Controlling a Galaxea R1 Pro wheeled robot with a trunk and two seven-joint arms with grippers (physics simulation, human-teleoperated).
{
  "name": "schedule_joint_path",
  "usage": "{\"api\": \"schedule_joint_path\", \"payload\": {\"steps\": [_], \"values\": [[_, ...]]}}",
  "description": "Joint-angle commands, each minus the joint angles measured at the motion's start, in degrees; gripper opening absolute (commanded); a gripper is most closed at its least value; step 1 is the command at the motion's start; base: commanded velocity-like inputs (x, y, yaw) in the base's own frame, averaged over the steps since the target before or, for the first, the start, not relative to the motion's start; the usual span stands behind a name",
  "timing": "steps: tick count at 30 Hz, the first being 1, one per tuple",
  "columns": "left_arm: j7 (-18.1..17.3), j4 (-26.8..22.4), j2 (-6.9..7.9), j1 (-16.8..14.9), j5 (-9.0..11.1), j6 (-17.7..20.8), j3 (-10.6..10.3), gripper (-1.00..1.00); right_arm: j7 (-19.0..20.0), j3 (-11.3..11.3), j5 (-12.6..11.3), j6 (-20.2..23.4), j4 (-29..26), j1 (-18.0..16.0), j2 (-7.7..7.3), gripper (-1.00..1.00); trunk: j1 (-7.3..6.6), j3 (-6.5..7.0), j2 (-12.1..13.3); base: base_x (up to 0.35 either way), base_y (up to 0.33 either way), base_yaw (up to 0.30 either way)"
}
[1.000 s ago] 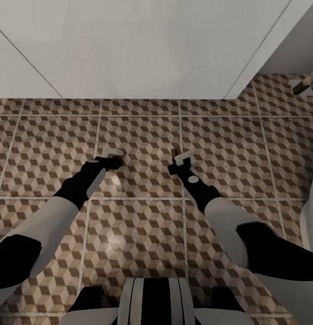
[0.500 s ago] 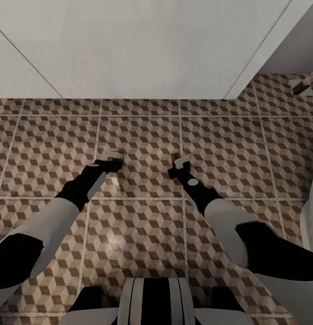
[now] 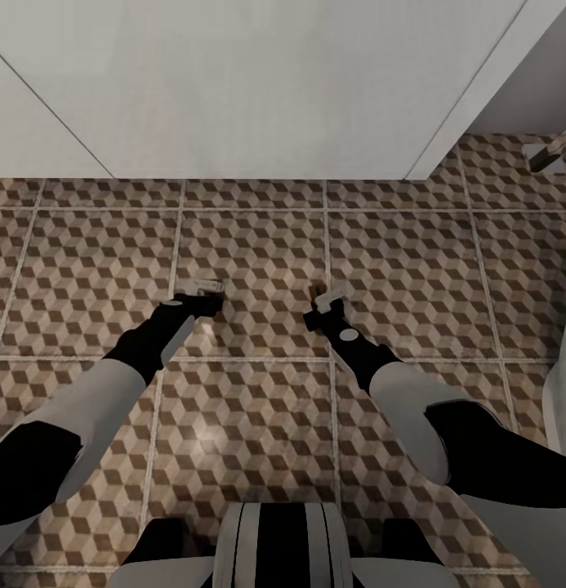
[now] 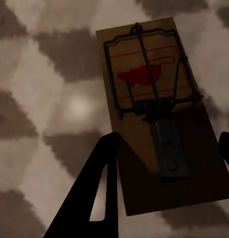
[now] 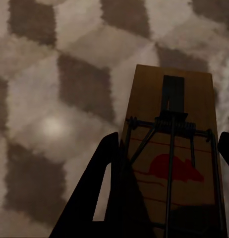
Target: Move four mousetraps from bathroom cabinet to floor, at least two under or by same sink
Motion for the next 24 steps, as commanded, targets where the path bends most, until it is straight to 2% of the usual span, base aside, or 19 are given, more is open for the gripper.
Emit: {"api": "schedule_joint_path", "payload": {"steps": [1, 10, 24], "values": [[0.49, -0.04, 0.05, -0.04, 0.58, 0.24, -0.46, -1.00, -0.01, 0.28, -0.14, -0.13, 0.13, -0.03, 0.00, -1.00, 0.00, -0.03, -0.01, 0.000, 0.000, 0.000], [0.49, 1.09, -0.52, -0.03, 0.58, 0.16, -0.47, -1.00, -0.01, 0.28, -0.14, -0.23, 0.14, -0.03, 0.00, -1.00, 0.00, -0.03, -0.01, 0.035, 0.012, 0.000], [0.49, 1.37, -0.67, -0.01, 0.58, 0.15, -0.47, -1.00, 0.04, 0.28, -0.14, -0.43, 0.14, -0.03, 0.00, -1.00, 0.00, -0.03, -0.01, 0.173, 0.126, 0.000]]}}
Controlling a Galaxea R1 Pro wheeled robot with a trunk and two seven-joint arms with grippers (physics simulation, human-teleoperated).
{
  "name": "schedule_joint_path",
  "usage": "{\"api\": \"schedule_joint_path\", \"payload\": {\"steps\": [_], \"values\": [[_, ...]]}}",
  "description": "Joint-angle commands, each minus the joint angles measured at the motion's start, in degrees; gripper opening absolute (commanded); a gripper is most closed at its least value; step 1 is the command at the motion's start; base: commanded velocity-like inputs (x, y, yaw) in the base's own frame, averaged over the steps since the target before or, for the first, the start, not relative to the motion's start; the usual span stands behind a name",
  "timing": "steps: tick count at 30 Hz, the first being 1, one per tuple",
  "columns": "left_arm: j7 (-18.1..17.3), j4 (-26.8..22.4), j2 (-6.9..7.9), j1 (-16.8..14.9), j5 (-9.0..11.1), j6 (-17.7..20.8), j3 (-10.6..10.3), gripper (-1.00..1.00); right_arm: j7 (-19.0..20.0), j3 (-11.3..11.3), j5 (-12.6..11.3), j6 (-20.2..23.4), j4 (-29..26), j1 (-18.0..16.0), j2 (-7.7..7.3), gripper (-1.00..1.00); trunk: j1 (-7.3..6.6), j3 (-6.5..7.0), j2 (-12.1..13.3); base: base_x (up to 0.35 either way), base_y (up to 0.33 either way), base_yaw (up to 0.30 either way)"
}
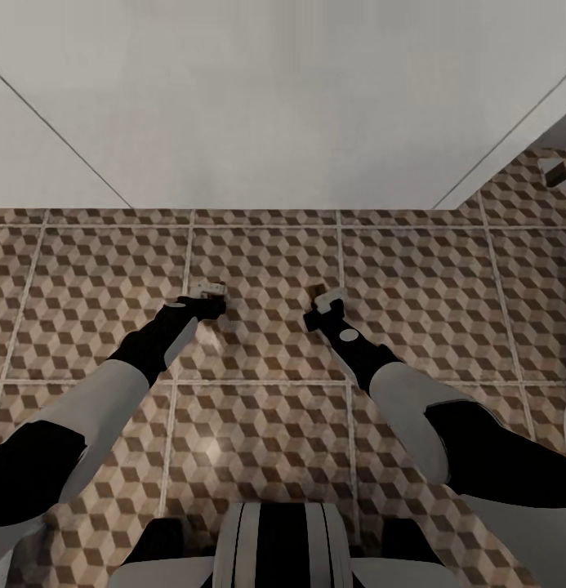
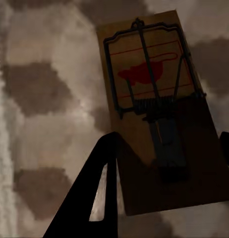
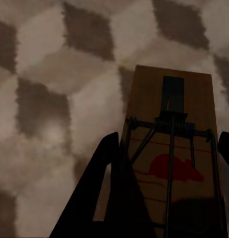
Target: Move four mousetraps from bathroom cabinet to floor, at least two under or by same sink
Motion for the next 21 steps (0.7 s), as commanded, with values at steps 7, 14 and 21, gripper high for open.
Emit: {"api": "schedule_joint_path", "payload": {"steps": [7, 14, 21], "values": [[0.62, 0.58, 0.14, 0.01, -0.07, 0.30, -0.33, -1.00, 4.30, 0.25, -0.23, -2.58, -0.01, -0.04, 0.00, -1.00, 0.03, -0.03, 0.00, 0.043, 0.032, 0.000], [0.61, 0.64, 0.14, 0.00, -0.07, 0.30, -0.33, -1.00, 4.89, 0.24, -0.25, -3.24, 0.01, -0.04, 0.00, -1.00, 0.03, -0.03, 0.00, 0.002, 0.002, 0.000], [0.62, 0.64, 0.09, 0.01, -0.07, 0.30, -0.33, -1.00, 4.94, 0.24, -0.19, -3.27, 0.06, -0.04, 0.00, -1.00, 0.03, -0.03, 0.00, 0.050, 0.000, 0.000]]}}
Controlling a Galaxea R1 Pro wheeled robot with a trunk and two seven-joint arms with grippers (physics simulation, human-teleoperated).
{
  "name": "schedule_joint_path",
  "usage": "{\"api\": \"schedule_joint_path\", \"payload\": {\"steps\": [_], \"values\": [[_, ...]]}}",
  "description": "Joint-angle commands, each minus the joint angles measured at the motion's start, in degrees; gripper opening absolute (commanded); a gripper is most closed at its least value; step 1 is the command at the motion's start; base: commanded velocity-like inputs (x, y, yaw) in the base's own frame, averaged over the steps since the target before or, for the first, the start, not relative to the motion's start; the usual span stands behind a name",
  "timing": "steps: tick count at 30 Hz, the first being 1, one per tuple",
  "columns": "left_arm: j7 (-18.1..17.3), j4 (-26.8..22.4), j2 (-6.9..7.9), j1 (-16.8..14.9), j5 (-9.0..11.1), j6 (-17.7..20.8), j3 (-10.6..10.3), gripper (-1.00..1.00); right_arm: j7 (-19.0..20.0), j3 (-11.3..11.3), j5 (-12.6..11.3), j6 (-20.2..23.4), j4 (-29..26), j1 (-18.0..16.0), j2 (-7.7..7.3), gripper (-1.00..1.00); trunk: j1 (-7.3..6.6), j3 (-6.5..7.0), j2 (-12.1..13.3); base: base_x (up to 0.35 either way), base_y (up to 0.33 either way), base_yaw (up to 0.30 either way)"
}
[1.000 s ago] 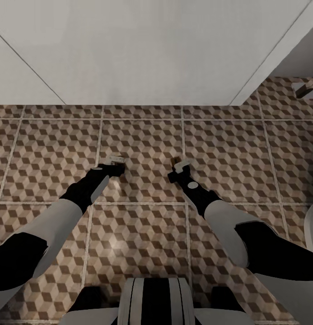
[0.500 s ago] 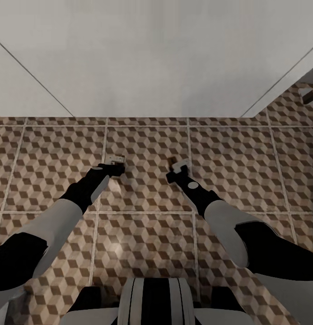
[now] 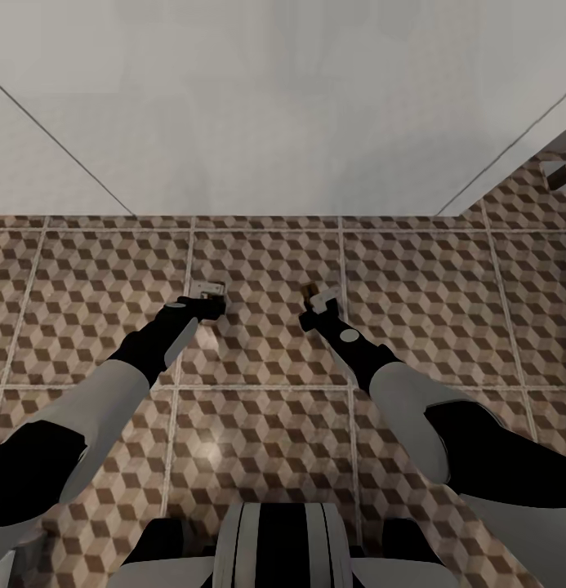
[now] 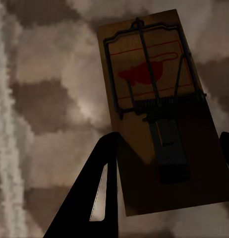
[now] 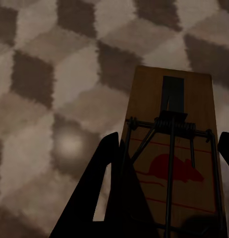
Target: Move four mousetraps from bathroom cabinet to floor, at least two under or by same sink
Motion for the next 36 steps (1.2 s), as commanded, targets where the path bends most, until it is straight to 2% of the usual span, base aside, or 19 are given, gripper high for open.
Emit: {"api": "schedule_joint_path", "payload": {"steps": [1, 24, 31, 36], "values": [[0.57, 0.46, 0.12, -0.01, 0.31, 0.24, -0.40, -1.00, -0.01, 0.29, -0.15, -0.13, 0.04, -0.04, 0.00, -1.00, 0.02, -0.03, 0.00, 0.079, 0.000, 0.000], [0.57, 0.29, 0.09, 0.01, 0.31, 0.20, -0.40, -1.00, 0.00, 0.21, -0.15, -0.08, 0.06, -0.03, 0.00, -1.00, 0.02, -0.03, 0.00, 0.092, 0.047, 0.000], [0.63, 0.75, 0.09, -0.03, 0.31, -4.49, -0.65, -1.00, 0.00, 0.20, -0.15, -0.11, 0.06, -0.03, 0.00, -1.00, 0.02, -0.03, 0.00, 0.059, 0.017, 0.000], [0.65, 1.61, 0.09, 0.01, 0.31, -5.52, -0.80, -1.00, 0.00, 0.20, -0.15, -0.13, 0.06, -0.01, 0.00, -1.00, 0.02, -0.03, 0.00, 0.004, 0.001, 0.000]]}}
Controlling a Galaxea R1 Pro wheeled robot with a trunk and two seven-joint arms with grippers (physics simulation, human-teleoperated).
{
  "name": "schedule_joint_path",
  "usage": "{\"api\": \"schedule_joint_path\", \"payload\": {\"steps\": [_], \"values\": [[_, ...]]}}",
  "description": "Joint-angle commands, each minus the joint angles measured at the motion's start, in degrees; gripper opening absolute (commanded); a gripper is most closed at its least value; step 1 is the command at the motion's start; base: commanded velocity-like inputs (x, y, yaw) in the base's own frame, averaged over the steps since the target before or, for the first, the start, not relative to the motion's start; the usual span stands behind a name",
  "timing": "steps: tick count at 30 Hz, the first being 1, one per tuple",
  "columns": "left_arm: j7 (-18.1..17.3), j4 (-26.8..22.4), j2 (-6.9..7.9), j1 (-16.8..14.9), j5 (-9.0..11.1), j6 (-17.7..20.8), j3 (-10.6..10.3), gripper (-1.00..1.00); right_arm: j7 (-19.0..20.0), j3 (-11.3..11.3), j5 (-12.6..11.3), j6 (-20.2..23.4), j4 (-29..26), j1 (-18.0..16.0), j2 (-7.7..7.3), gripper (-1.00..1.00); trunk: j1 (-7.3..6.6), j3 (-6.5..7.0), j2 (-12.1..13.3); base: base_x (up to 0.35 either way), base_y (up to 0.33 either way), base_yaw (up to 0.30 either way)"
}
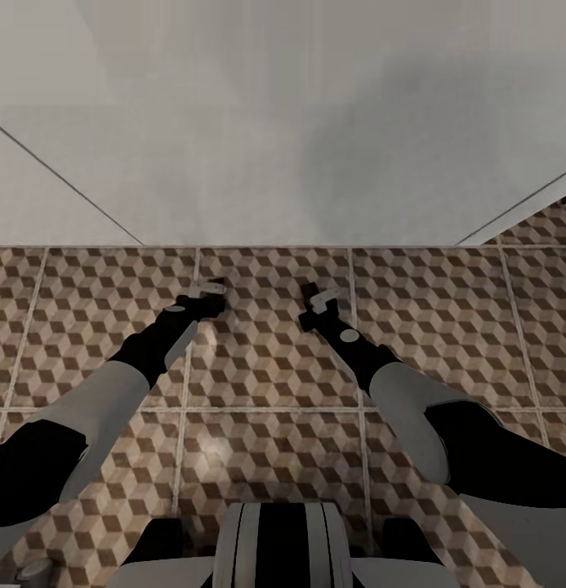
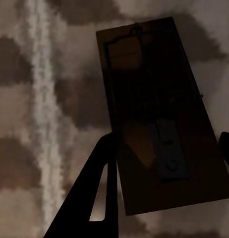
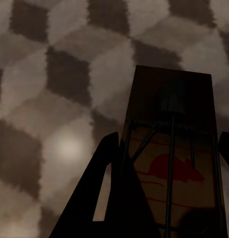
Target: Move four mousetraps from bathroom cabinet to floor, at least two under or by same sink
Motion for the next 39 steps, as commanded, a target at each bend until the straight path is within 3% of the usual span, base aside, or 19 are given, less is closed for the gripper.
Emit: {"api": "schedule_joint_path", "payload": {"steps": [1, 39], "values": [[0.55, -0.02, 0.10, -0.01, 0.57, 0.20, -0.49, -1.00, -0.01, 0.30, -0.15, -0.13, 0.06, -0.05, 0.00, -1.00, -0.01, -0.03, -0.01, 0.000, 0.000, 0.000], [0.55, 1.57, 0.02, 0.26, 0.57, 0.05, -1.66, -1.00, -0.01, 0.28, -0.06, -0.08, 0.14, 0.02, 0.00, -1.00, -0.01, -0.03, -0.01, 0.063, 0.000, 0.000]]}}
